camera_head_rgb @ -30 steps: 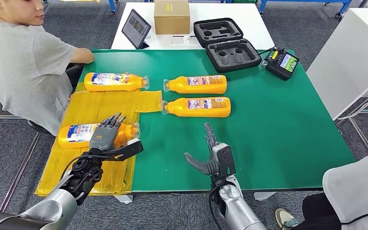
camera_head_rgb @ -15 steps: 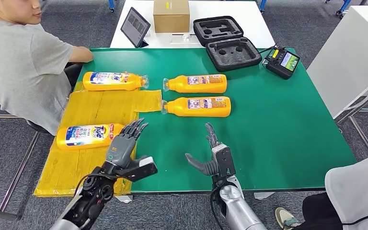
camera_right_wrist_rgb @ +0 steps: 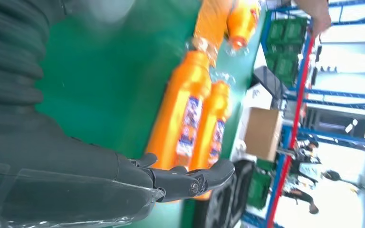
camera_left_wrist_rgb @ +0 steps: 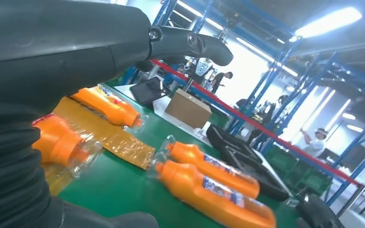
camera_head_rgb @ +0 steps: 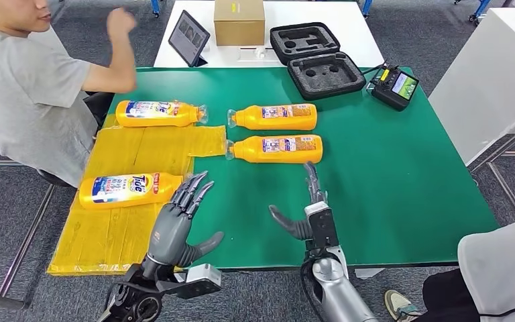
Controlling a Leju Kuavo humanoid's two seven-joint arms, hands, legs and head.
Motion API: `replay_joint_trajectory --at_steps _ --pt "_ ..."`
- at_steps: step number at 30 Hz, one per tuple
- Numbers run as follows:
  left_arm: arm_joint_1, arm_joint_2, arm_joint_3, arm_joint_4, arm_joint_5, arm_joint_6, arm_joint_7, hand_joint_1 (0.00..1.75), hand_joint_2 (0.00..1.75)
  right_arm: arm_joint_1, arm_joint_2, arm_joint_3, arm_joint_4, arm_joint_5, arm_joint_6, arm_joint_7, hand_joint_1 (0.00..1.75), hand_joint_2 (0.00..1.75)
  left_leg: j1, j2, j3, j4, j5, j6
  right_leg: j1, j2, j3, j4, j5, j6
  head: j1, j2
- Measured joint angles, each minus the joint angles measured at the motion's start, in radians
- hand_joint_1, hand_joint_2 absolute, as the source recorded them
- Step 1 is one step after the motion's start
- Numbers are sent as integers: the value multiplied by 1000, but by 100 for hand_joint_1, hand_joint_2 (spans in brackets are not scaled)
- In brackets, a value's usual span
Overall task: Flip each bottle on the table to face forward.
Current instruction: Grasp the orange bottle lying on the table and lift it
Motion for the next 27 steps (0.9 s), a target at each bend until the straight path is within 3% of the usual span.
replay_joint_trajectory --at_steps 5,8,9,10,12,13,14,17,21,25,27 --pt "3 -1 -12 -18 60 3 -28 0 175 3 -15 -7 -26 -63 65 0 0 175 0 0 0 0 0 0 0 0 0 0 0 0 0 0" --pt "3 -4 -19 -19 107 4 -49 0 175 11 -17 -20 -43 -61 62 0 0 44 0 0 0 0 0 0 0 0 0 0 0 0 0 0" --pt "3 -5 -21 -19 127 3 -58 0 175 14 -17 -25 -49 -57 52 0 0 44 0 0 0 0 0 0 0 0 0 0 0 0 0 0" --pt "3 -7 -23 -18 147 1 -67 0 175 15 -17 -30 -52 -55 39 0 0 87 0 0 0 0 0 0 0 0 0 0 0 0 0 0" --pt "4 -14 -28 -18 190 -8 -83 0 175 15 -16 -39 -54 -57 10 0 0 87 0 0 0 0 0 0 0 0 0 0 0 0 0 0" --pt "4 -18 -30 -18 211 -14 -88 0 175 14 -14 -43 -51 -61 -3 0 0 44 0 0 0 0 0 0 0 0 0 0 0 0 0 0" --pt "5 -22 -33 -18 230 -19 -93 0 175 12 -13 -46 -47 -64 -17 0 0 44 0 0 0 0 0 0 0 0 0 0 0 0 0 0" --pt "5 -36 -37 -14 273 -22 -104 0 175 5 -5 -50 -30 -43 -95 5 0 175 0 0 0 0 0 0 0 0 0 0 0 0 0 0" --pt "5 -52 -38 0 310 -20 -118 0 175 4 3 -52 -22 102 -253 3 0 175 0 0 0 0 0 0 0 0 0 0 0 0 0 0" --pt "3 -59 -40 14 315 -18 -124 0 175 15 23 -94 -35 370 -283 1 0 175 0 0 0 0 0 0 0 0 -1 0 0 0 0 0" --pt "-2 -63 -43 23 315 -15 -125 0 175 19 31 -113 -39 438 -284 1 0 175 0 0 0 0 0 0 0 0 -1 0 0 0 0 0"
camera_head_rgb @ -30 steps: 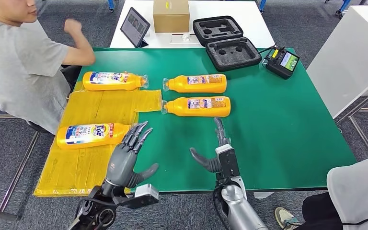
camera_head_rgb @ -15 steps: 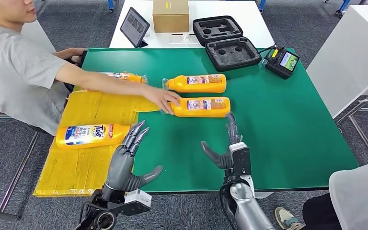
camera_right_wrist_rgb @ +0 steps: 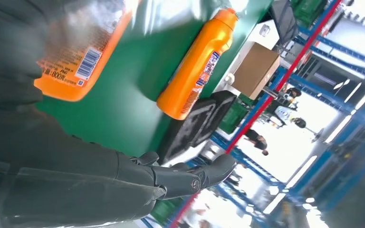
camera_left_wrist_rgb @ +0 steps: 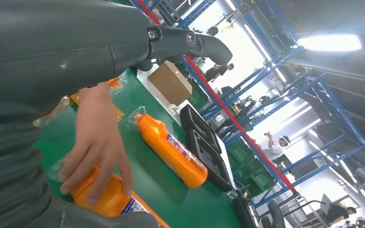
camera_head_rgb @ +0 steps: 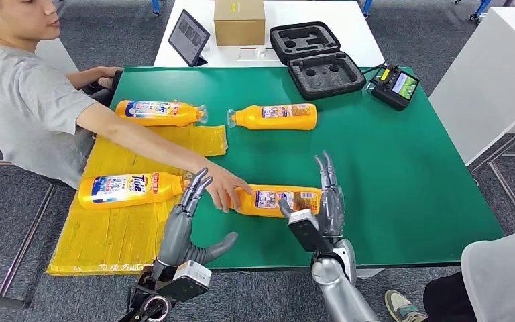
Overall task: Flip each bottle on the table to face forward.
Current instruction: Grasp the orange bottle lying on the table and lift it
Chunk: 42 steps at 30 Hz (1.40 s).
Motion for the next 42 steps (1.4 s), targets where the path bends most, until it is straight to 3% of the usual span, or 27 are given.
replay_joint_trajectory --at_steps 7,14,21,32,42 --pt "-17 -10 -9 31 4 -7 -2 0 175 8 2 -15 5 -2 8 30 0 175 0 0 0 0 0 0 0 0 0 0 0 0 0 0" --pt "-40 -21 -28 75 20 -27 -21 0 175 1 -25 41 67 376 25 238 0 175 0 0 0 0 0 0 0 0 0 0 0 0 0 0" --pt "-65 -29 -37 105 36 -38 -26 0 175 -50 -57 128 145 546 52 394 0 175 0 1 0 0 0 0 0 0 0 0 0 0 0 0" --pt "-80 -36 -45 116 52 -50 -29 0 175 -151 -92 226 272 818 39 555 0 175 0 1 -1 0 0 0 0 0 0 0 0 0 0 0" --pt "-82 -45 -45 116 53 -53 -30 0 175 -248 -104 277 395 937 35 642 0 175 0 1 -1 0 0 0 0 0 0 0 1 0 0 0"
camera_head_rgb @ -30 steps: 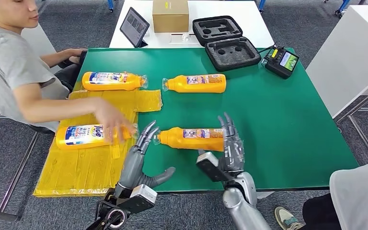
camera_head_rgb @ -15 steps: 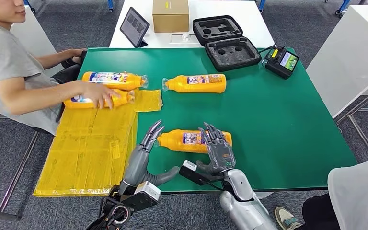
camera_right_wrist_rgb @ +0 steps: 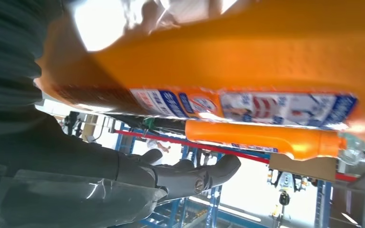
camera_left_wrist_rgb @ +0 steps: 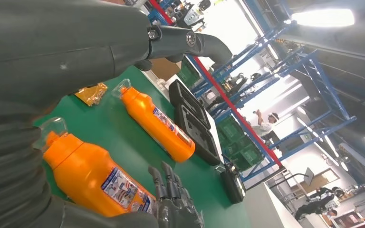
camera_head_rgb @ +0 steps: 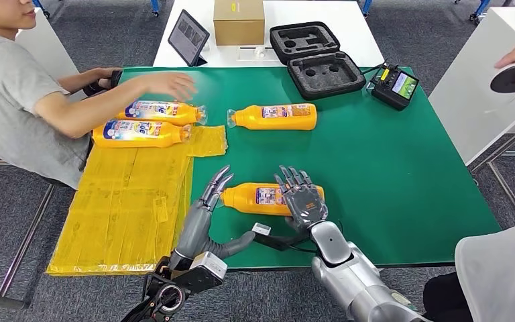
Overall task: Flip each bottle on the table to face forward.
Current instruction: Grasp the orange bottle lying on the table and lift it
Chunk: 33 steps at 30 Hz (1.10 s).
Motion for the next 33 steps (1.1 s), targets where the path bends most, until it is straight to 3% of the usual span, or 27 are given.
replay_joint_trajectory --at_steps 13,14,17,18,25,33 --pt "0 1 0 0 11 5 0 0 175 -50 0 15 76 5 4 25 0 175 0 0 0 0 0 0 0 0 0 0 0 0 0 0" --pt "0 1 0 0 12 4 0 0 175 -55 0 16 83 3 12 29 32 175 0 0 0 0 0 0 0 0 0 0 0 0 0 0" --pt "0 1 0 0 12 -3 0 0 175 -74 0 14 113 -23 83 34 162 175 0 0 1 0 0 0 0 0 1 0 0 0 0 0" --pt "0 1 0 0 12 -6 0 0 175 -82 1 12 124 -36 121 34 174 175 0 0 2 0 0 0 0 0 1 0 0 0 0 0" --pt "-25 0 0 17 11 -23 0 0 175 -141 11 -25 180 -143 348 -20 175 175 0 1 11 0 0 0 0 1 8 -1 0 -1 0 0" --pt "-36 0 -4 37 10 -26 0 0 175 -161 11 -91 199 -275 411 -138 175 175 0 1 16 0 0 0 0 1 14 -1 -1 0 0 0"
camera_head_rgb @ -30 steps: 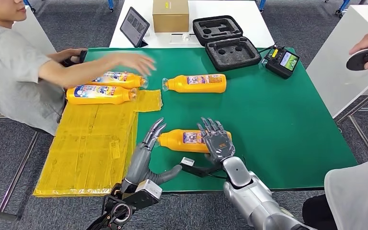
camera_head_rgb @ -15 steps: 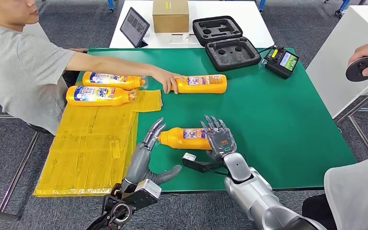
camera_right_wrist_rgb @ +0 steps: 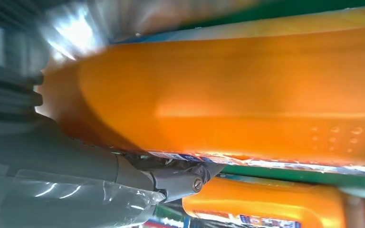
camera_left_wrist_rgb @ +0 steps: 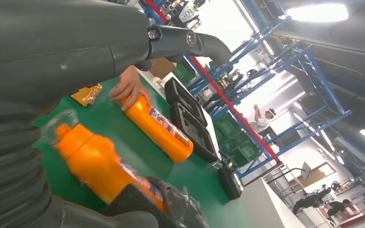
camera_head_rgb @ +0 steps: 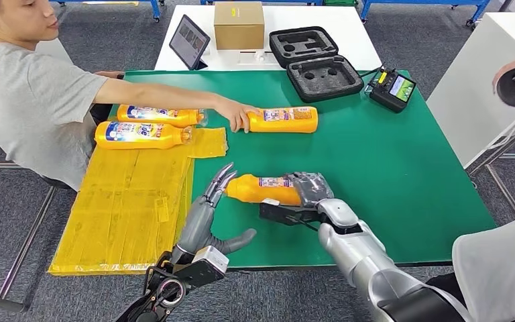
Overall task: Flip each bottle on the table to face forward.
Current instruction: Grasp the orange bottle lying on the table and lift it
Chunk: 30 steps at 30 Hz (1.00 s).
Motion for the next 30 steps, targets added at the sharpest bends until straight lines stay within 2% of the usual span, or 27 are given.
replay_joint_trajectory --at_steps 4,8,11,16,22,30 --pt "-4 0 -1 4 0 -1 0 0 175 -3 0 -28 1 -56 27 -51 175 175 0 0 2 0 -1 0 0 0 2 0 0 0 0 0" --pt "-4 0 -1 5 9 17 0 0 175 -5 2 -88 1 -245 148 -205 175 175 0 3 6 0 -3 -2 0 4 4 0 0 0 0 0" --pt "4 -2 -1 -12 74 92 0 0 175 17 13 -153 -5 -387 189 -316 175 175 0 5 6 0 -3 -2 1 5 5 0 1 -1 0 0" --pt "23 -19 23 -63 239 237 0 0 175 92 43 -208 -69 -565 170 -436 175 175 1 4 0 0 -2 -2 3 5 0 0 1 -1 0 0" --pt "42 -69 99 -102 254 260 0 0 175 189 75 -211 -198 -656 157 -465 175 175 1 1 -8 0 -1 -2 2 3 -7 1 1 -1 0 0" --pt "50 -88 130 -114 254 260 0 0 175 219 84 -211 -256 -661 157 -466 175 175 1 1 -12 0 -1 -1 1 2 -10 1 1 0 0 0"
